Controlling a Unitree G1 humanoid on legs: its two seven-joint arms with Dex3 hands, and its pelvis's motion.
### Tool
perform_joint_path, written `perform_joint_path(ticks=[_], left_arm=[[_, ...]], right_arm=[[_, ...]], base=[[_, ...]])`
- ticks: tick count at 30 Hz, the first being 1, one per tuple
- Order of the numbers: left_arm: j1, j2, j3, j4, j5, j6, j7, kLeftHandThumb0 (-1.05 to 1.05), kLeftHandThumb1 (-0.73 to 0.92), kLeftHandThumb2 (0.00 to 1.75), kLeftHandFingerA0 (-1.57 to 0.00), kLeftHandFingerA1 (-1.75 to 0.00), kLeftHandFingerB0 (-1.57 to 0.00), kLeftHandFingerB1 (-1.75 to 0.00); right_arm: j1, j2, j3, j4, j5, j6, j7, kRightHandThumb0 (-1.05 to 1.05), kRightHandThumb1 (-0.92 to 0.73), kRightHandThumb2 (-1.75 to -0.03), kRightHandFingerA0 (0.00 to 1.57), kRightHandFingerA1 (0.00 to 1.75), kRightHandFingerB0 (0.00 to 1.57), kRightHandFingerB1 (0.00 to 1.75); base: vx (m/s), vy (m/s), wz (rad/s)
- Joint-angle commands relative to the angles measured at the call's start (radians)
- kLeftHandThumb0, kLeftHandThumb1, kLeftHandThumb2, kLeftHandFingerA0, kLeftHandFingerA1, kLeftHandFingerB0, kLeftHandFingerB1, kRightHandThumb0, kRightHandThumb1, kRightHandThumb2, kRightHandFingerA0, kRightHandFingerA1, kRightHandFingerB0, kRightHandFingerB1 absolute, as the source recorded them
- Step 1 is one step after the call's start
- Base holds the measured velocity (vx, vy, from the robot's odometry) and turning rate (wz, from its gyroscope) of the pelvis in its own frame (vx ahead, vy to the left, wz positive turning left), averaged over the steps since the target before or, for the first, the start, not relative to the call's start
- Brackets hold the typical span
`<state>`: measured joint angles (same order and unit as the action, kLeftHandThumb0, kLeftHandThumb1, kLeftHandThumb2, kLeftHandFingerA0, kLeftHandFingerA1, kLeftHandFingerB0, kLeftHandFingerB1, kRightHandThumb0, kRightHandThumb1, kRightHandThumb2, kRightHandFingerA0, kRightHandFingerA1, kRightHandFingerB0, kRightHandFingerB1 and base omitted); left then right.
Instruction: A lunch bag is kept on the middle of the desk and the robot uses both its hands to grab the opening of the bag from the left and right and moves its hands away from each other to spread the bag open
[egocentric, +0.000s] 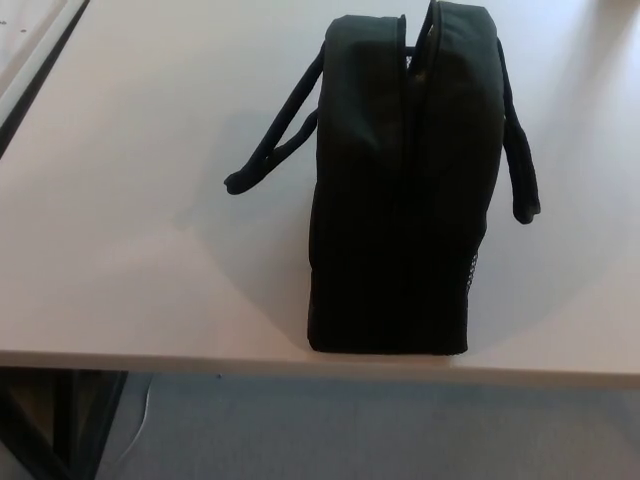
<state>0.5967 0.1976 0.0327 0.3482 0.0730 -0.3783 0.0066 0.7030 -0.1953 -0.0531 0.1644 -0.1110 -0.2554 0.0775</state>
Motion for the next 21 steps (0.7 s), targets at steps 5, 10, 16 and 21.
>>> perform_joint_path(ticks=[5,10,16,21], left_arm=[[0.152,0.069,0.186,-0.372,0.096,-0.586,0.048,-0.29,0.55,0.57,-0.38,-0.38,-0.23,-0.29],[-0.027,0.24,0.444,-0.421,0.248,-0.565,0.122,-0.18,0.56,0.56,-0.44,-0.4,-0.3,-0.32],[-0.318,0.536,0.568,-0.366,0.277,-0.474,0.12,0.02,0.44,0.91,-0.24,-0.54,-0.07,-0.46],[-0.583,0.725,0.562,-0.293,0.298,-0.418,0.148,0.16,0.45,0.98,-0.17,-0.51,-0.05,-0.47]], right_arm=[[-0.018,-0.095,-0.149,-0.287,0.029,-0.519,-0.022,-0.5,-0.67,-0.6,0.25,0.35,0.28,0.32],[-0.358,-0.244,-0.283,-0.111,-0.037,-0.492,-0.117,-0.19,-0.39,-0.84,0.16,0.5,0.24,0.51],[-0.763,-0.467,-0.353,0.121,-0.163,-0.469,-0.274,0.13,-0.55,-0.57,0.21,0.31,0.35,0.32],[-1.062,-0.642,-0.273,0.235,-0.247,-0.439,-0.252,0.22,-0.36,-0.9,0.01,0.47,0.15,0.49]], base=[[0.0,0.0,0.0],[0.0,0.0,0.0],[0.0,0.0,0.0],[0.0,0.0,0.0]])
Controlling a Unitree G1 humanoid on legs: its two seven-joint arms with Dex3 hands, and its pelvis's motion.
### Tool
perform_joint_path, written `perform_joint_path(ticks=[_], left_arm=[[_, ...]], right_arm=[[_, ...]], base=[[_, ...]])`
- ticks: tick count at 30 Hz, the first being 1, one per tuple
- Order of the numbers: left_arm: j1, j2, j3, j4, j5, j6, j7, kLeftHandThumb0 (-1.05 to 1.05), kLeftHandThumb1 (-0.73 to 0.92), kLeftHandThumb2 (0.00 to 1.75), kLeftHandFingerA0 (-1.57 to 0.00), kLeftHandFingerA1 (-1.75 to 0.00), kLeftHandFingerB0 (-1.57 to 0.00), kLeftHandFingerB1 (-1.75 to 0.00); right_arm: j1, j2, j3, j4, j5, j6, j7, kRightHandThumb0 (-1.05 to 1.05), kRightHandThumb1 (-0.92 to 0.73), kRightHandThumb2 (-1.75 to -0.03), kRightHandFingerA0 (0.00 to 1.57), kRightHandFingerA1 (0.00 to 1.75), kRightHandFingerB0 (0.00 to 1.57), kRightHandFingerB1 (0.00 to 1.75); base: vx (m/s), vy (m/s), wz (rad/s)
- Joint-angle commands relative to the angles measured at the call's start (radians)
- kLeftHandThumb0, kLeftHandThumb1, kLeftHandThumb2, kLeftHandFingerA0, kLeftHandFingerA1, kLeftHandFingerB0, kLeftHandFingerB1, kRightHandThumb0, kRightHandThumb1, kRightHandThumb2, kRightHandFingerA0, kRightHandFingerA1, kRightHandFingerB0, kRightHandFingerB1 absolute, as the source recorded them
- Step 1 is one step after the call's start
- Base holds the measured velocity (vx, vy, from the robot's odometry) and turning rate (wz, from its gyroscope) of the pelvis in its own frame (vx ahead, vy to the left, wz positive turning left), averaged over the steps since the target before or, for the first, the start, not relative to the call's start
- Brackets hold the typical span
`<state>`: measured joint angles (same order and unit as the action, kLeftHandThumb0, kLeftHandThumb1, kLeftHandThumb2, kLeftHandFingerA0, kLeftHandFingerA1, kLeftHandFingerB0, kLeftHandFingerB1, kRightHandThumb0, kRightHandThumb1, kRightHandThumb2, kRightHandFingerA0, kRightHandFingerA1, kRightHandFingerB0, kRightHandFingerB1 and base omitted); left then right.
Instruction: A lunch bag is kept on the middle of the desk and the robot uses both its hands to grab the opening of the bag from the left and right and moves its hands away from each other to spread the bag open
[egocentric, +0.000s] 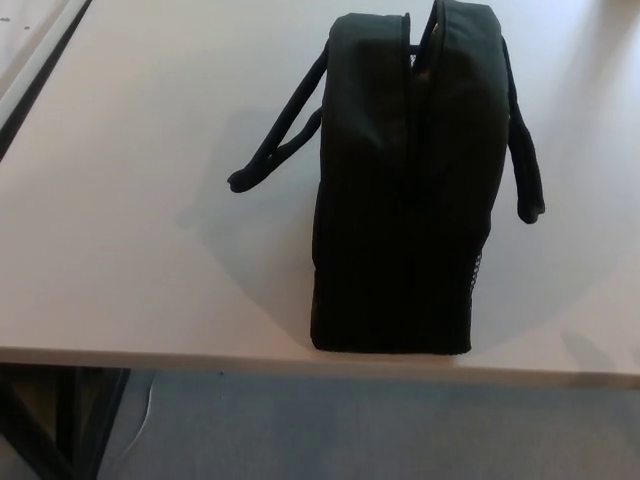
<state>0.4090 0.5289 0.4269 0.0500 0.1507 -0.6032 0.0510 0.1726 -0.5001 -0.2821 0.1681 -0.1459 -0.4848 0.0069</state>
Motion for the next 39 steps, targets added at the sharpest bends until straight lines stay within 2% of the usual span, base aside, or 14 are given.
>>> perform_joint_path(ticks=[1,2,7,9,10,11,13,14,18,20,28,31,32,39], left_arm=[[-0.412,0.401,0.165,0.01,0.223,-0.192,0.106,0.16,0.45,0.98,-0.17,-0.51,-0.05,-0.47],[-0.447,0.411,0.16,-0.01,0.211,-0.165,0.097,0.18,0.51,0.65,-0.28,-0.33,-0.16,-0.31],[-0.762,0.456,0.045,0.044,0.288,-0.171,0.176,0.21,0.57,0.78,-0.3,-0.37,-0.16,-0.3],[-0.836,0.453,0.004,0.074,0.313,-0.169,0.186,0.22,0.56,0.78,-0.31,-0.39,-0.15,-0.31],[-0.904,0.442,-0.044,0.108,0.345,-0.175,0.196,0.23,0.42,1.01,-0.16,-0.52,-0.03,-0.47],[-0.948,0.441,-0.08,0.129,0.372,-0.174,0.196,0.21,0.35,1.0,-0.16,-0.52,-0.03,-0.47],[-1.0,0.451,-0.127,0.168,0.406,-0.181,0.185,0.26,0.42,0.83,-0.3,-0.38,-0.19,-0.34],[-1.031,0.457,-0.156,0.196,0.436,-0.195,0.19,0.24,0.43,0.74,-0.29,-0.38,-0.19,-0.33],[-1.146,0.464,-0.298,0.302,0.585,-0.196,0.227,0.18,0.29,0.84,-0.27,-0.56,-0.15,-0.51],[-1.216,0.446,-0.4,0.367,0.665,-0.173,0.22,0.14,0.47,0.55,-0.31,-0.34,-0.17,-0.35],[-1.349,0.334,-0.703,0.571,0.909,-0.074,0.422,-0.1,0.51,0.55,-0.25,-0.29,-0.12,-0.33],[-1.422,0.263,-0.824,0.678,0.986,-0.006,0.522,0.08,0.37,0.87,-0.13,-0.48,0.0,-0.46],[-1.439,0.252,-0.854,0.695,1.009,0.02,0.551,0.12,0.53,0.65,-0.18,-0.33,-0.06,-0.22],[-1.589,0.137,-1.024,0.86,1.05,0.023,0.782,-0.02,0.56,0.6,-0.19,-0.32,-0.09,-0.22]], right_arm=[[-0.552,-0.347,-0.035,0.246,-0.221,-0.213,-0.185,0.22,-0.36,-0.9,0.01,0.47,0.15,0.49],[-0.589,-0.361,-0.018,0.259,-0.242,-0.21,-0.192,0.26,-0.35,-0.89,0.08,0.5,0.15,0.49],[-0.805,-0.45,0.114,0.351,-0.38,-0.214,-0.202,0.08,-0.56,-0.56,0.2,0.36,0.23,0.29],[-0.857,-0.46,0.152,0.377,-0.409,-0.217,-0.206,0.0,-0.57,-0.57,0.21,0.34,0.22,0.28],[-0.893,-0.469,0.189,0.357,-0.439,-0.183,-0.164,-0.09,-0.38,-0.84,0.06,0.47,0.1,0.47],[-0.919,-0.475,0.216,0.339,-0.461,-0.167,-0.131,-0.17,-0.5,-0.55,0.2,0.35,0.2,0.29],[-0.954,-0.491,0.262,0.307,-0.5,-0.155,-0.073,-0.16,-0.36,-0.82,0.08,0.49,0.05,0.45],[-0.976,-0.5,0.288,0.301,-0.519,-0.158,-0.051,-0.21,-0.47,-0.57,0.21,0.39,0.22,0.31],[-1.074,-0.52,0.398,0.359,-0.6,-0.237,-0.043,-0.21,-0.45,-0.57,0.26,0.38,0.25,0.32],[-1.143,-0.51,0.471,0.419,-0.652,-0.248,-0.031,-0.27,-0.49,-0.6,0.21,0.34,0.19,0.33],[-1.34,-0.395,0.698,0.613,-0.801,-0.291,-0.179,-0.35,-0.54,-0.65,0.29,0.35,0.27,0.35],[-1.372,-0.354,0.806,0.602,-0.892,-0.33,-0.217,-0.3,-0.65,-0.59,0.36,0.32,0.41,0.33],[-1.379,-0.346,0.829,0.59,-0.897,-0.344,-0.188,-0.34,-0.58,-0.74,0.37,0.42,0.38,0.42],[-1.422,-0.254,1.014,0.634,-0.974,-0.402,-0.232,-0.28,-0.54,-0.57,0.58,0.38,0.5,0.36]], base=[[0.0,0.0,0.0],[0.0,0.0,0.0],[0.0,0.0,0.0],[0.0,0.0,0.0],[0.0,0.0,0.0],[0.0,0.0,0.0],[0.0,0.0,0.0],[0.0,0.0,0.0],[0.0,0.0,0.0],[0.0,0.0,0.0],[0.0,0.0,0.0],[0.0,0.0,0.0],[0.0,0.0,0.0],[0.0,0.0,0.0]])
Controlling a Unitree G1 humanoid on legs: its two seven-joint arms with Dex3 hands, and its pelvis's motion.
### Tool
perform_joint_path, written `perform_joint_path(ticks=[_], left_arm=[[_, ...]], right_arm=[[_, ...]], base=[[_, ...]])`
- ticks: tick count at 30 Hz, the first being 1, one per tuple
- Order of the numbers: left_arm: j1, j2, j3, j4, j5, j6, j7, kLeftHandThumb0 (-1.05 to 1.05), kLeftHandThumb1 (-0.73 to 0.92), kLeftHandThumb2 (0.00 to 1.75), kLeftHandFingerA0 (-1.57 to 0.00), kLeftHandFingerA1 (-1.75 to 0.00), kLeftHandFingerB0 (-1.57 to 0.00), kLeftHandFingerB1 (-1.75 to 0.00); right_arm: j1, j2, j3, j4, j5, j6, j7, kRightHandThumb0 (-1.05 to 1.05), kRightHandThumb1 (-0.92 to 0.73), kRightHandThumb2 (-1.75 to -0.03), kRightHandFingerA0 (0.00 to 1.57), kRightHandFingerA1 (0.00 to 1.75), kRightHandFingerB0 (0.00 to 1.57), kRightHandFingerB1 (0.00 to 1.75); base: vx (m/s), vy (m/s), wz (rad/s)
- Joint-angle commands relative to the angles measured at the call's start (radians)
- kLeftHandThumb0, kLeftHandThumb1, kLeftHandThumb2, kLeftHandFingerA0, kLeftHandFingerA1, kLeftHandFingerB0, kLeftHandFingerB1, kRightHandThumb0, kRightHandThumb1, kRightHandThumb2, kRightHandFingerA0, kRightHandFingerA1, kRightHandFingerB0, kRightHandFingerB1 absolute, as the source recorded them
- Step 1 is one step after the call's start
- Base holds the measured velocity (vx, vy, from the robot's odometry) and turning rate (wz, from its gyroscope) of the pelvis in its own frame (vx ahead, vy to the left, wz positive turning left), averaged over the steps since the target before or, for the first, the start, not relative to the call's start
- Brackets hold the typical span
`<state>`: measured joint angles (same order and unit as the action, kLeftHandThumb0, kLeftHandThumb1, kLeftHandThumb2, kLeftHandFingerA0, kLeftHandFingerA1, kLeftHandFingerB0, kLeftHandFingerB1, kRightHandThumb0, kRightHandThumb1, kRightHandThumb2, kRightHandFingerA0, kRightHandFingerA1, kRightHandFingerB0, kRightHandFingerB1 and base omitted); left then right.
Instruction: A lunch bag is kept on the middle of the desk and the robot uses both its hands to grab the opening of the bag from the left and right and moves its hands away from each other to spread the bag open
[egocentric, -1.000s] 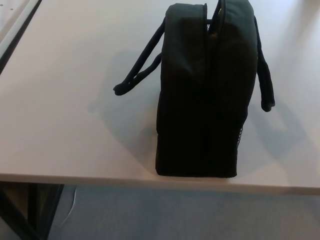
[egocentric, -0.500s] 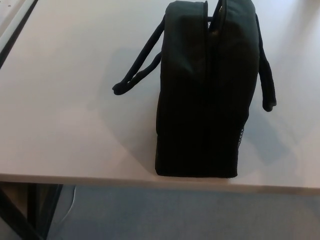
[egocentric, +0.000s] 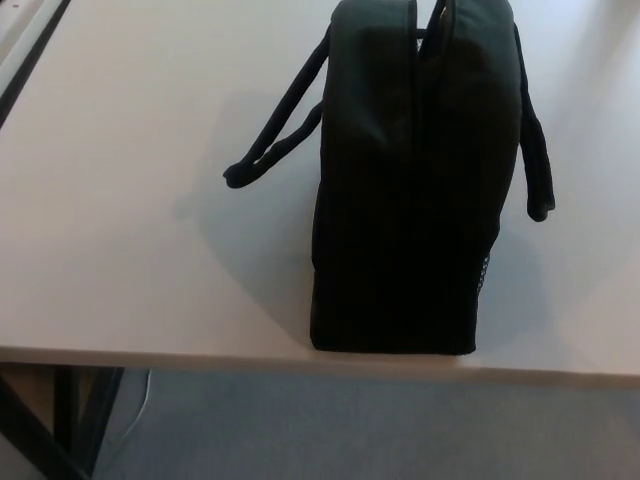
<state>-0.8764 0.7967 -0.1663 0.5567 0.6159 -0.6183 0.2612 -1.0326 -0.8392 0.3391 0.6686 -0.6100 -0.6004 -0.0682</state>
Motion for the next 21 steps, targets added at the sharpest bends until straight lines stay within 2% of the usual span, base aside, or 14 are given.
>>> perform_joint_path(ticks=[1,3,4,5,6,7,8,9,12,14,15,19,20,21], left_arm=[[-0.314,-0.136,-0.447,0.368,0.586,0.037,0.595,-0.02,0.56,0.6,-0.19,-0.32,-0.09,-0.22],[-0.326,-0.149,-0.469,0.384,0.578,0.033,0.613,-0.06,0.56,0.57,-0.18,-0.3,0.0,-0.26],[-0.342,-0.157,-0.512,0.376,0.622,0.069,0.668,0.04,0.49,0.81,-0.1,-0.38,0.0,-0.13],[-0.351,-0.16,-0.534,0.375,0.639,0.086,0.695,0.04,0.49,0.81,-0.1,-0.38,0.0,-0.13],[-0.355,-0.174,-0.531,0.38,0.606,0.034,0.698,0.03,0.5,0.74,-0.12,-0.38,-0.02,-0.21],[-0.362,-0.188,-0.535,0.386,0.594,0.01,0.708,-0.07,0.39,0.87,-0.1,-0.49,0.0,-0.48],[-0.373,-0.207,-0.547,0.399,0.581,-0.017,0.727,-0.07,0.39,0.87,-0.1,-0.49,0.0,-0.48],[-0.378,-0.214,-0.558,0.405,0.579,-0.013,0.743,-0.08,0.57,0.58,-0.19,-0.35,-0.05,-0.3],[-0.396,-0.234,-0.575,0.409,0.568,-0.001,0.742,-0.2,0.52,0.62,-0.11,-0.38,-0.03,-0.28],[-0.423,-0.257,-0.6,0.427,0.575,0.033,0.78,0.1,0.51,0.73,-0.15,-0.4,-0.05,-0.22],[-0.439,-0.271,-0.606,0.437,0.575,0.039,0.8,0.1,0.51,0.73,-0.15,-0.4,-0.05,-0.22],[-0.479,-0.331,-0.626,0.481,0.562,0.098,0.868,-0.01,0.48,0.62,-0.22,-0.37,-0.05,-0.21],[-0.494,-0.353,-0.626,0.489,0.55,0.103,0.856,-0.01,0.49,0.7,-0.15,-0.4,0.0,-0.16],[-0.506,-0.369,-0.625,0.493,0.539,0.099,0.845,0.06,0.51,0.76,-0.12,-0.38,0.0,-0.14]], right_arm=[[-0.221,0.089,0.41,0.138,-0.519,-0.284,-0.17,-0.28,-0.54,-0.57,0.58,0.38,0.5,0.36],[-0.234,0.099,0.452,0.155,-0.55,-0.279,-0.222,-0.27,-0.55,-0.57,0.56,0.38,0.47,0.35],[-0.227,0.116,0.481,0.168,-0.567,-0.251,-0.251,-0.19,-0.53,-0.57,0.55,0.37,0.52,0.36],[-0.225,0.123,0.497,0.175,-0.574,-0.239,-0.266,-0.19,-0.53,-0.57,0.55,0.37,0.52,0.36],[-0.226,0.129,0.528,0.185,-0.598,-0.219,-0.306,-0.2,-0.54,-0.57,0.55,0.37,0.53,0.37],[-0.222,0.137,0.54,0.207,-0.601,-0.222,-0.355,-0.2,-0.51,-0.56,0.62,0.39,0.61,0.39],[-0.217,0.148,0.559,0.241,-0.601,-0.228,-0.426,-0.2,-0.51,-0.56,0.62,0.39,0.61,0.39],[-0.221,0.155,0.572,0.253,-0.598,-0.227,-0.432,-0.22,-0.52,-0.56,0.61,0.39,0.6,0.39],[-0.254,0.172,0.634,0.273,-0.639,-0.181,-0.435,-0.27,-0.55,-0.58,0.53,0.37,0.5,0.36],[-0.26,0.187,0.642,0.291,-0.613,-0.172,-0.419,-0.22,-0.51,-0.56,0.53,0.37,0.54,0.37],[-0.259,0.196,0.636,0.303,-0.591,-0.177,-0.397,-0.22,-0.51,-0.56,0.53,0.37,0.54,0.37],[-0.265,0.212,0.715,0.327,-0.653,-0.125,-0.534,-0.29,-0.57,-0.58,0.5,0.36,0.47,0.35],[-0.272,0.212,0.753,0.313,-0.697,-0.072,-0.533,-0.35,-0.66,-0.61,0.44,0.35,0.38,0.33],[-0.272,0.222,0.76,0.312,-0.694,-0.063,-0.497,-0.25,-0.6,-0.59,0.49,0.36,0.43,0.34]], base=[[0.0,0.0,0.0],[0.0,0.0,0.0],[0.0,0.0,0.0],[0.0,0.0,0.0],[0.0,0.0,0.0],[0.0,0.0,0.0],[0.0,0.0,0.0],[0.0,0.0,0.0],[0.0,0.0,0.0],[0.0,0.0,0.0],[0.0,0.0,0.0],[0.0,0.0,0.0],[0.0,0.0,0.0],[0.0,0.0,0.0]])
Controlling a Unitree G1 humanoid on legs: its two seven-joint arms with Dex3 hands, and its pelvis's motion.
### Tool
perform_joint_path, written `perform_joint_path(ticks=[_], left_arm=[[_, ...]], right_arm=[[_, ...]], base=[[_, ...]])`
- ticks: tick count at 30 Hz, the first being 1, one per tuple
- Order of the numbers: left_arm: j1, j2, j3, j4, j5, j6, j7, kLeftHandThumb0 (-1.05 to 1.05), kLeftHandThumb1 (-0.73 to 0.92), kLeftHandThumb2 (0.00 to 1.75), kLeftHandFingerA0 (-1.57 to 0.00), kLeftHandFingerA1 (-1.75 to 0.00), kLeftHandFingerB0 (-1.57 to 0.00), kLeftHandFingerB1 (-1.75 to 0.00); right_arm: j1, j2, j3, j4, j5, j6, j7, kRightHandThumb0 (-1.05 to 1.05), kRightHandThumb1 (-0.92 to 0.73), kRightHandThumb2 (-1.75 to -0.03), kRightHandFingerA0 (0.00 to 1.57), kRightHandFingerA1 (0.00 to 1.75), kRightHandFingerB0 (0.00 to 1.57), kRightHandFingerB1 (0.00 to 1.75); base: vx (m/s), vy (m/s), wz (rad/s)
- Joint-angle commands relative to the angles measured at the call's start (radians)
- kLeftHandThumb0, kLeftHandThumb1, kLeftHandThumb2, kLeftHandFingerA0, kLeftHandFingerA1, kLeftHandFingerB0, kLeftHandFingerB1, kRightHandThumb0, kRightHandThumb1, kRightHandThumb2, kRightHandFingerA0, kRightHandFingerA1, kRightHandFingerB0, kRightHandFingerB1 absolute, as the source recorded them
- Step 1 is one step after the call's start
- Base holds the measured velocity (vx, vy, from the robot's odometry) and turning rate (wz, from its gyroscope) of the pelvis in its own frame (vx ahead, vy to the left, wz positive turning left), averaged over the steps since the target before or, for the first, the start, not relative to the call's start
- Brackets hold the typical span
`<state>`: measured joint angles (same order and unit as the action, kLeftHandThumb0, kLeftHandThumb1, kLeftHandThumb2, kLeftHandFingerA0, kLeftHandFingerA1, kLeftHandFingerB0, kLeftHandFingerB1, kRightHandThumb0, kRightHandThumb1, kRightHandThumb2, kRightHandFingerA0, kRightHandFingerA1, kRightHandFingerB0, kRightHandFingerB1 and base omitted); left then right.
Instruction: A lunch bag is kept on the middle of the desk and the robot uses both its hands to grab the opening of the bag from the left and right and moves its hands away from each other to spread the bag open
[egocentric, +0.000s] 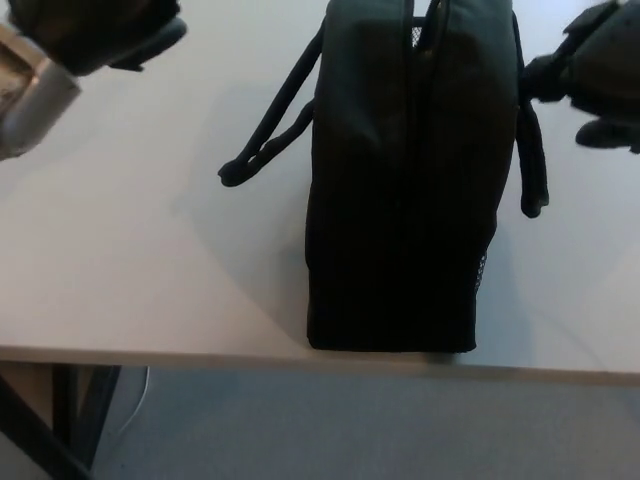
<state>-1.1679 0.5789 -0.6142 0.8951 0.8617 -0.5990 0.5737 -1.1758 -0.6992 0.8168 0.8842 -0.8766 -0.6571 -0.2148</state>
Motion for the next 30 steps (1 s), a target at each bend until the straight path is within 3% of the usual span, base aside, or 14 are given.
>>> perform_joint_path(ticks=[1,6,13,14,15,16,17,20,22,23,26,27,28,30], left_arm=[[-0.223,-0.163,-0.178,0.161,0.284,0.071,0.527,0.06,0.51,0.76,-0.12,-0.38,0.0,-0.14],[-0.218,-0.196,-0.193,0.176,0.264,0.08,0.542,0.07,0.47,0.72,-0.14,-0.39,0.0,-0.2],[-0.187,-0.216,-0.221,0.19,0.256,0.084,0.584,0.05,0.48,0.77,-0.16,-0.42,-0.02,-0.21],[-0.181,-0.212,-0.226,0.189,0.258,0.083,0.591,0.07,0.48,0.76,-0.17,-0.41,-0.03,-0.22],[-0.17,-0.194,-0.232,0.183,0.263,0.08,0.595,0.02,0.55,0.63,-0.22,-0.35,0.0,-0.28],[-0.162,-0.178,-0.235,0.176,0.268,0.079,0.595,0.02,0.55,0.63,-0.22,-0.35,0.0,-0.28],[-0.163,-0.162,-0.239,0.178,0.271,0.067,0.593,0.0,0.51,0.69,-0.2,-0.4,-0.03,-0.18],[-0.152,-0.101,-0.276,0.172,0.307,0.036,0.608,0.09,0.49,0.76,-0.25,-0.38,0.0,-0.28],[-0.143,-0.074,-0.287,0.169,0.317,0.031,0.614,0.08,0.44,0.81,-0.24,-0.42,-0.04,-0.23],[-0.122,-0.051,-0.287,0.169,0.308,0.0,0.615,0.03,0.5,0.6,-0.3,-0.39,-0.06,-0.29],[-0.094,-0.024,-0.304,0.179,0.32,0.015,0.661,0.01,0.51,0.55,-0.32,-0.36,-0.01,-0.31],[-0.085,-0.015,-0.314,0.181,0.331,0.032,0.681,-0.01,0.41,0.64,-0.27,-0.45,-0.03,-0.19],[-0.078,-0.008,-0.323,0.184,0.34,0.042,0.699,-0.01,0.41,0.64,-0.27,-0.45,-0.03,-0.19],[-0.076,0.002,-0.333,0.186,0.345,0.048,0.703,-0.02,0.47,0.53,-0.28,-0.38,0.0,-0.23]], right_arm=[[-0.127,0.098,0.273,0.106,-0.394,-0.027,-0.302,-0.25,-0.6,-0.59,0.49,0.36,0.43,0.34],[-0.104,0.102,0.261,0.133,-0.322,-0.042,-0.249,-0.22,-0.54,-0.57,0.61,0.4,0.55,0.38],[-0.075,0.078,0.255,0.161,-0.272,-0.037,-0.168,-0.28,-0.52,-0.56,0.6,0.4,0.57,0.38],[-0.067,0.069,0.244,0.166,-0.254,-0.055,-0.181,-0.25,-0.53,-0.56,0.66,0.41,0.62,0.4],[-0.06,0.048,0.217,0.178,-0.218,-0.086,-0.181,-0.26,-0.56,-0.58,0.75,0.46,0.63,0.41],[-0.064,0.035,0.201,0.184,-0.196,-0.099,-0.151,-0.26,-0.56,-0.58,0.75,0.46,0.63,0.41],[-0.083,0.019,0.22,0.178,-0.237,-0.072,-0.177,-0.31,-0.57,-0.58,0.68,0.42,0.6,0.4],[-0.126,-0.073,0.185,0.156,-0.23,-0.08,-0.144,-0.28,-0.58,-0.58,0.63,0.4,0.56,0.38],[-0.145,-0.113,0.161,0.149,-0.218,-0.087,-0.131,-0.29,-0.58,-0.58,0.62,0.4,0.55,0.37],[-0.158,-0.166,0.109,0.15,-0.169,-0.108,-0.124,-0.24,-0.59,-0.58,0.68,0.41,0.57,0.39],[-0.178,-0.237,0.014,0.133,-0.077,-0.16,-0.057,-0.26,-0.55,-0.56,0.61,0.4,0.58,0.39],[-0.189,-0.266,-0.013,0.125,-0.063,-0.181,-0.041,-0.27,-0.55,-0.57,0.64,0.4,0.58,0.39],[-0.198,-0.294,-0.032,0.118,-0.058,-0.2,-0.039,-0.27,-0.55,-0.57,0.64,0.4,0.58,0.39],[-0.208,-0.322,-0.063,0.104,-0.05,-0.215,-0.021,-0.28,-0.55,-0.57,0.64,0.4,0.59,0.39]], base=[[0.0,0.0,0.0],[0.0,0.0,0.0],[0.0,0.0,0.0],[0.0,0.0,0.0],[0.0,0.0,0.0],[0.0,0.0,0.0],[0.0,0.0,0.0],[0.0,0.0,0.0],[0.0,0.0,0.0],[0.0,0.0,0.0],[0.0,0.0,0.0],[0.0,0.0,0.0],[0.0,0.0,0.0],[0.0,0.0,0.0]])
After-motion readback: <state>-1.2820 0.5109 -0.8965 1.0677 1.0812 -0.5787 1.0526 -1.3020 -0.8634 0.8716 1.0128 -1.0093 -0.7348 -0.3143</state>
